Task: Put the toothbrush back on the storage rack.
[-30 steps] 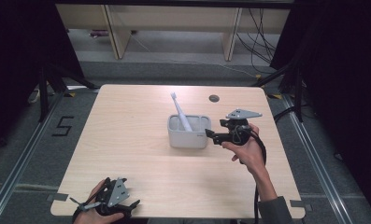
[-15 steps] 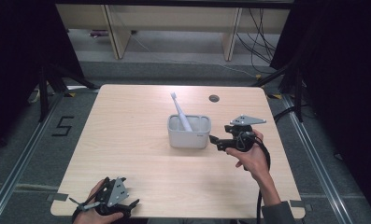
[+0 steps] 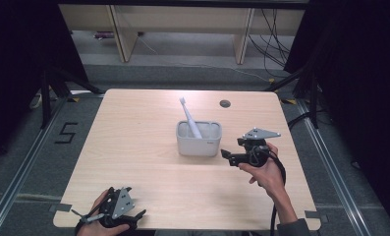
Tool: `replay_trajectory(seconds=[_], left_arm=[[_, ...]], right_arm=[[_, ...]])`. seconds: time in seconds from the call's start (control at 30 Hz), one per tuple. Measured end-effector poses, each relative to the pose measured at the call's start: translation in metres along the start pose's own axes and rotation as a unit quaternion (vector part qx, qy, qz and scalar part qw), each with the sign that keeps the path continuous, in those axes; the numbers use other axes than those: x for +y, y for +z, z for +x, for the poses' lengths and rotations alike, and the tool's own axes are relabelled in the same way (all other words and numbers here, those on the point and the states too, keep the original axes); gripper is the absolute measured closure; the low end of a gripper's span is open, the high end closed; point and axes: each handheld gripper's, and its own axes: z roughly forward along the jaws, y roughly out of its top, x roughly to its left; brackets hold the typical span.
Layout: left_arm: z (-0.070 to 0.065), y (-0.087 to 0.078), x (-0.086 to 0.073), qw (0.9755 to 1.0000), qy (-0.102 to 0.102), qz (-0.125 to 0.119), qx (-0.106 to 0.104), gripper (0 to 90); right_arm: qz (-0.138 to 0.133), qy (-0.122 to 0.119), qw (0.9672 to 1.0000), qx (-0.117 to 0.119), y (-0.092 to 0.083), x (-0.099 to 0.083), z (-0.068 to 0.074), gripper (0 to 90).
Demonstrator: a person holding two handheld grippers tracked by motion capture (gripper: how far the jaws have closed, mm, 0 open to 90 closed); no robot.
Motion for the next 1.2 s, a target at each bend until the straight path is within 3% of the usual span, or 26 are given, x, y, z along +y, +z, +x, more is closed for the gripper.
replay_trajectory(seconds=[0.03, 0.17, 0.4, 0.43, 0.5, 0.6, 0.67, 0.7, 0.73, 0.8, 0.87, 0.97, 1.07, 1.1, 1.13, 1.17, 1.2], left_arm=[[0.000, -0.001, 0.001, 1.0000, 0.010, -0.002, 0.000, 15.5], [-0.002, -0.001, 0.001, 1.0000, 0.005, 0.002, -0.001, 15.5], [-0.002, -0.002, 0.001, 1.0000, 0.002, -0.005, 0.003, 15.6], [-0.002, -0.002, 0.001, 1.0000, 0.003, -0.007, 0.003, 15.6], [-0.003, -0.002, 0.000, 0.9999, 0.001, -0.009, 0.005, 15.6], [-0.002, -0.003, 0.000, 0.9999, 0.005, -0.008, 0.007, 15.6], [-0.002, -0.003, 0.000, 0.9999, 0.002, -0.008, 0.011, 15.6], [-0.002, -0.004, 0.000, 0.9999, 0.000, -0.007, 0.013, 15.6], [-0.002, -0.004, 0.000, 0.9999, -0.001, -0.007, 0.010, 15.5], [-0.002, -0.004, 0.000, 0.9999, -0.001, -0.008, 0.010, 15.6], [-0.002, -0.004, 0.000, 0.9999, 0.001, -0.008, 0.011, 15.5], [-0.002, -0.005, 0.001, 0.9999, 0.002, -0.009, 0.012, 15.5], [-0.002, -0.005, 0.001, 0.9999, 0.003, -0.009, 0.012, 15.6], [-0.002, -0.004, 0.001, 0.9999, 0.004, -0.011, 0.012, 15.6], [-0.002, -0.005, 0.001, 0.9999, 0.003, -0.010, 0.012, 15.6], [-0.002, -0.005, 0.001, 0.9999, 0.003, -0.010, 0.012, 15.6], [-0.002, -0.005, 0.001, 0.9999, 0.003, -0.010, 0.012, 15.6]], right_arm=[[0.003, 0.001, 1.0000, -0.003, -0.001, -0.003, 0.000, 22.4], [0.007, 0.020, 0.9998, -0.004, -0.006, -0.010, 0.001, 22.3], [0.006, 0.022, 0.9997, -0.008, -0.015, -0.023, 0.001, 22.2], [0.001, 0.010, 0.9999, -0.012, -0.016, -0.024, 0.000, 22.2], [0.004, 0.010, 0.9999, -0.011, -0.019, -0.026, 0.001, 21.9], [0.003, 0.021, 0.9997, -0.012, -0.024, -0.029, 0.004, 21.4], [0.000, 0.008, 0.9999, -0.012, -0.025, -0.029, 0.003, 21.1], [-0.003, 0.023, 0.9996, -0.012, -0.026, -0.031, 0.006, 20.5], [-0.004, 0.005, 0.9998, -0.018, -0.027, -0.031, 0.004, 19.6], [0.001, 0.013, 0.9998, -0.016, -0.029, -0.033, 0.005, 18.5], [-0.003, 0.002, 0.9999, -0.015, -0.030, -0.035, 0.004, 15.8], [-0.001, 0.015, 0.9999, -0.008, -0.031, -0.040, 0.007, 15.9], [-0.002, 0.004, 0.9999, -0.011, -0.031, -0.045, 0.005, 15.9], [0.003, 0.019, 0.9998, -0.008, -0.031, -0.047, 0.006, 15.9], [0.000, 0.004, 0.9999, -0.012, -0.030, -0.048, 0.004, 15.9], [0.001, 0.004, 0.9999, -0.013, -0.030, -0.049, 0.003, 15.9], [0.006, 0.022, 0.9997, -0.009, -0.030, -0.051, 0.005, 15.9]])
